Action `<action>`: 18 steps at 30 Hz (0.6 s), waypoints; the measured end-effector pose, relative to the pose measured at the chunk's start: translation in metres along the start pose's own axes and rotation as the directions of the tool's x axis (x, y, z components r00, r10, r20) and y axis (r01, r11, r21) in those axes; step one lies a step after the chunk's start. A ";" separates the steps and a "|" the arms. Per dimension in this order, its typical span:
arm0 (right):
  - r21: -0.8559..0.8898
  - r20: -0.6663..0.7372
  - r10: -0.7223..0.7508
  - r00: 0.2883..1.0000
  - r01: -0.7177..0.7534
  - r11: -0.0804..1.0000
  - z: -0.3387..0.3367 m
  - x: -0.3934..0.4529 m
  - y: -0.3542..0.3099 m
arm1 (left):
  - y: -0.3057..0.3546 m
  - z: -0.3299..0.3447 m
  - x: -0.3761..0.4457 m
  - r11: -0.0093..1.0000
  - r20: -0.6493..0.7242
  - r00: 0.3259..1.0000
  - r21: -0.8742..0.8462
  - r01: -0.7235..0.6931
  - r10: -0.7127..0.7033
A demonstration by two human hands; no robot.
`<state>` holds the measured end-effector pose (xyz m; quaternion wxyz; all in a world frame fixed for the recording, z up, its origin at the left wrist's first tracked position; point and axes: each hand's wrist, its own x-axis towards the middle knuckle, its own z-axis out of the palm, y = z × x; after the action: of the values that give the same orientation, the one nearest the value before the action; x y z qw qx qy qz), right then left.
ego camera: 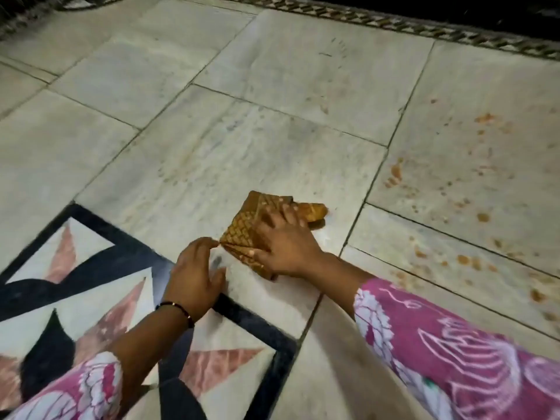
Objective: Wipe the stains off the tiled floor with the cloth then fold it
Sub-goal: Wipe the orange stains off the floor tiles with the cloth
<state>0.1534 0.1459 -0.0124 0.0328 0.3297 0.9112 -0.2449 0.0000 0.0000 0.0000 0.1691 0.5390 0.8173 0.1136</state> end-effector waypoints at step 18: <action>-0.102 -0.303 -0.156 0.940 0.131 0.986 0.035 -0.116 0.048 | 0.053 0.026 0.030 0.974 0.047 0.977 0.083 -0.210 0.206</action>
<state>0.2700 0.0939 -0.0379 -0.1155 0.2951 0.9357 -0.1552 0.0440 0.0482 -0.0086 0.1482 0.6306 0.7571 0.0845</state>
